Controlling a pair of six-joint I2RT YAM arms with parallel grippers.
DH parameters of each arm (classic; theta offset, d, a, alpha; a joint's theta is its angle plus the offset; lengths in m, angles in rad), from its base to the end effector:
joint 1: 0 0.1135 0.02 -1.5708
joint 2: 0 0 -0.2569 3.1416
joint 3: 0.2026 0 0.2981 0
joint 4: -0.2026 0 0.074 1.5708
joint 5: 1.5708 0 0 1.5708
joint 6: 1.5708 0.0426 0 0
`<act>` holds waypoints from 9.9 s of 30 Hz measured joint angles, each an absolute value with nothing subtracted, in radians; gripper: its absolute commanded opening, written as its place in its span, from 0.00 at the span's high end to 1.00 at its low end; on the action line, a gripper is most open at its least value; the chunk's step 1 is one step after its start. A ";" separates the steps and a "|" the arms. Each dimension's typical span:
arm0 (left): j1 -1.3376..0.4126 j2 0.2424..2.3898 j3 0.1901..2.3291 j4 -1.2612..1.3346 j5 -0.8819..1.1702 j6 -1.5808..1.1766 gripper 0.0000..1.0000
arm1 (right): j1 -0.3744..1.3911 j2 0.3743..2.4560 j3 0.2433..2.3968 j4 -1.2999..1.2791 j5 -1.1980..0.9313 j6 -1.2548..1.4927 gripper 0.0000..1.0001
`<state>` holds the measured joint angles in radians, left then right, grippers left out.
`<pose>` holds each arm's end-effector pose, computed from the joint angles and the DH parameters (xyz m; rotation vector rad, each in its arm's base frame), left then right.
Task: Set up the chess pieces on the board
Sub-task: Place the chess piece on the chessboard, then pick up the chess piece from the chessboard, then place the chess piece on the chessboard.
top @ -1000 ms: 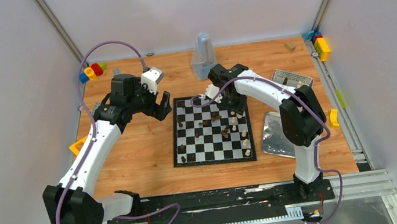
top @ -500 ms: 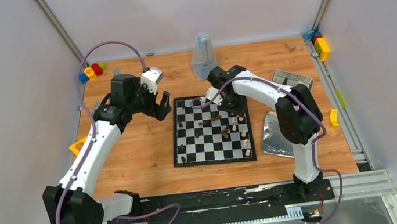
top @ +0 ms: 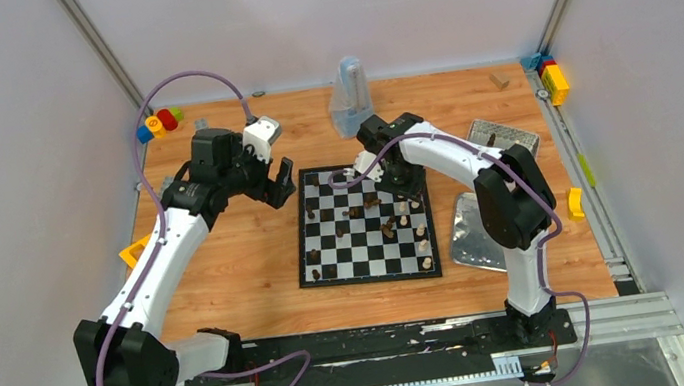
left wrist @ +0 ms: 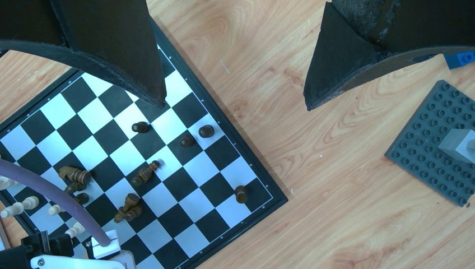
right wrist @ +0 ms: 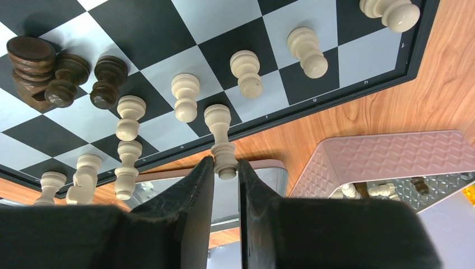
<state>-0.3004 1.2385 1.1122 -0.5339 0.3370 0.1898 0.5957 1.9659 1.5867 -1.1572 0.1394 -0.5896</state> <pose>0.3050 -0.1092 0.3090 0.7164 2.1037 -0.4361 0.3480 0.2287 0.1821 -1.7281 2.5729 -0.2162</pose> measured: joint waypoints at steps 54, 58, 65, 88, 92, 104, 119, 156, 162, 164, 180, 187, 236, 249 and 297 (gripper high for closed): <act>-0.287 1.231 1.100 -0.532 0.285 0.210 0.00 | 0.594 1.878 1.662 -0.943 -0.206 -0.490 0.57; -0.249 1.225 1.100 -0.535 0.286 0.200 0.00 | 0.594 1.898 1.655 -0.892 -0.242 -0.456 0.60; -0.208 1.211 1.100 -0.535 0.291 0.184 0.00 | 0.594 1.966 1.654 -0.846 -0.295 -0.410 0.66; -0.207 1.203 1.100 -0.535 0.313 0.184 0.00 | 0.596 2.012 1.621 -0.816 -0.352 -0.395 0.63; -0.194 1.201 1.100 -0.535 0.312 0.180 0.00 | 0.607 2.012 1.616 -0.811 -0.380 -0.406 0.62; -0.154 1.188 1.100 -0.535 0.317 0.162 0.00 | 0.641 2.013 1.603 -0.812 -0.421 -0.422 0.66; -0.150 1.188 1.100 -0.535 0.335 0.161 0.00 | 0.647 2.058 1.603 -0.813 -0.418 -0.428 0.73; -0.146 1.188 1.085 -0.516 0.398 0.162 0.04 | 0.646 2.059 1.632 -0.818 -0.410 -0.439 0.97; -0.144 1.192 1.020 -0.450 0.597 0.141 0.12 | 0.627 2.032 1.634 -0.834 -0.419 -0.411 0.99; -0.149 1.204 0.998 -0.414 0.672 0.119 0.14 | 0.614 2.006 1.637 -0.838 -0.433 -0.392 1.00; -0.371 1.368 0.948 -0.030 0.815 -0.088 0.32 | 0.543 1.889 1.696 -0.855 -0.544 -0.258 1.00; -0.450 1.448 0.947 0.020 0.722 -0.130 0.36 | 0.525 1.889 1.697 -0.857 -0.546 -0.210 1.00; -0.569 1.554 1.020 0.003 0.491 -0.085 0.94 | 0.494 1.890 1.703 -0.857 -0.573 -0.177 1.00; -0.569 1.541 1.127 -0.297 0.421 0.168 0.97 | 0.387 1.828 1.619 -0.847 -0.555 -0.188 1.00; -0.572 2.233 1.937 -1.171 0.155 0.386 0.85 | 0.324 1.549 1.338 -0.736 -0.517 -0.265 1.00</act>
